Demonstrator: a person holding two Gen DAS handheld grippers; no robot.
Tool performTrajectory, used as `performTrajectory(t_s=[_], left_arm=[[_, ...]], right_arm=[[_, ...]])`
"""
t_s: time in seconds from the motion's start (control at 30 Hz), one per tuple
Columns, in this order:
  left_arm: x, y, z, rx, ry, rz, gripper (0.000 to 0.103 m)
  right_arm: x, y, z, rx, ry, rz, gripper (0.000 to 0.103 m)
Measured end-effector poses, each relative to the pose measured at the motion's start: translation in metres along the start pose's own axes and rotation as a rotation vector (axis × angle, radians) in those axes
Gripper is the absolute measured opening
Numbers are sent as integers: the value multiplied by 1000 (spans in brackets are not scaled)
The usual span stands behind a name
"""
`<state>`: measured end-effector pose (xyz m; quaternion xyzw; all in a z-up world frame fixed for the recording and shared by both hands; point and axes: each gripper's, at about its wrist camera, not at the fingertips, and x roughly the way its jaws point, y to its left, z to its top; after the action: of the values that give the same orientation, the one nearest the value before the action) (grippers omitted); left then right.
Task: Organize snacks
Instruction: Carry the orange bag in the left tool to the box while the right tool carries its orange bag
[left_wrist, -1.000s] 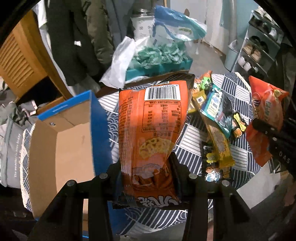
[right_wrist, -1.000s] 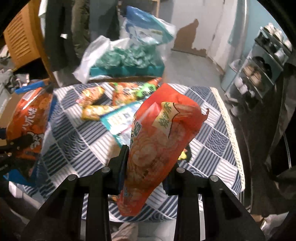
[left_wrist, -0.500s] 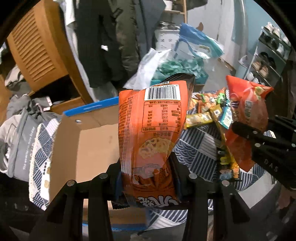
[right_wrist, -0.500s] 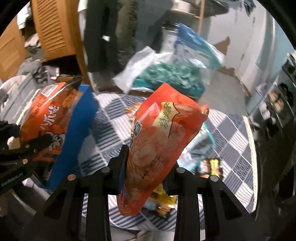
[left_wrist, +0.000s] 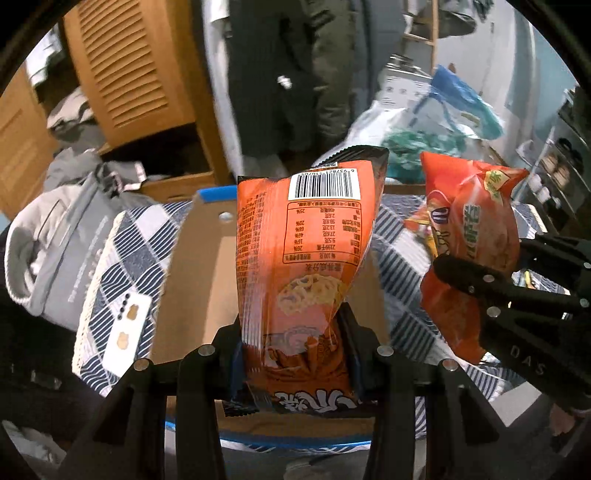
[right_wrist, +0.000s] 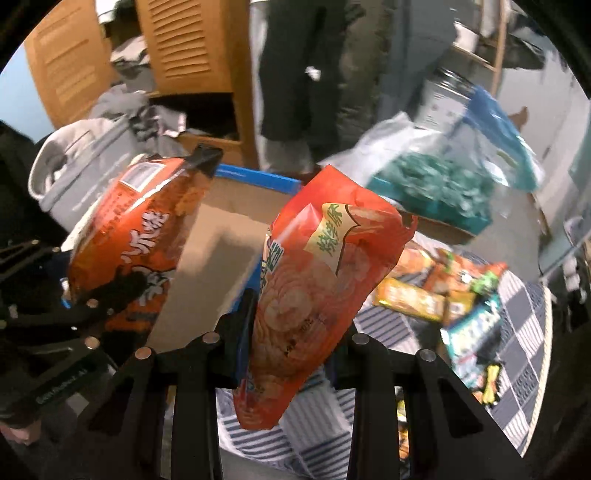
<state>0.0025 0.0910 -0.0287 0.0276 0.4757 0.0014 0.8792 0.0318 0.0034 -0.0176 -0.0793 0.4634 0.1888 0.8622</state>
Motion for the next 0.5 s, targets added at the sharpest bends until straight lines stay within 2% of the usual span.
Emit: performTrajectory(t_s=[0.27, 0.5], left_arm=[[8, 41, -12, -71, 23, 42, 44], [22, 61, -17, -113, 46, 89, 44]], right_arm=[[20, 42, 17, -47, 25, 56, 30], [42, 62, 28, -60, 64, 96, 30]])
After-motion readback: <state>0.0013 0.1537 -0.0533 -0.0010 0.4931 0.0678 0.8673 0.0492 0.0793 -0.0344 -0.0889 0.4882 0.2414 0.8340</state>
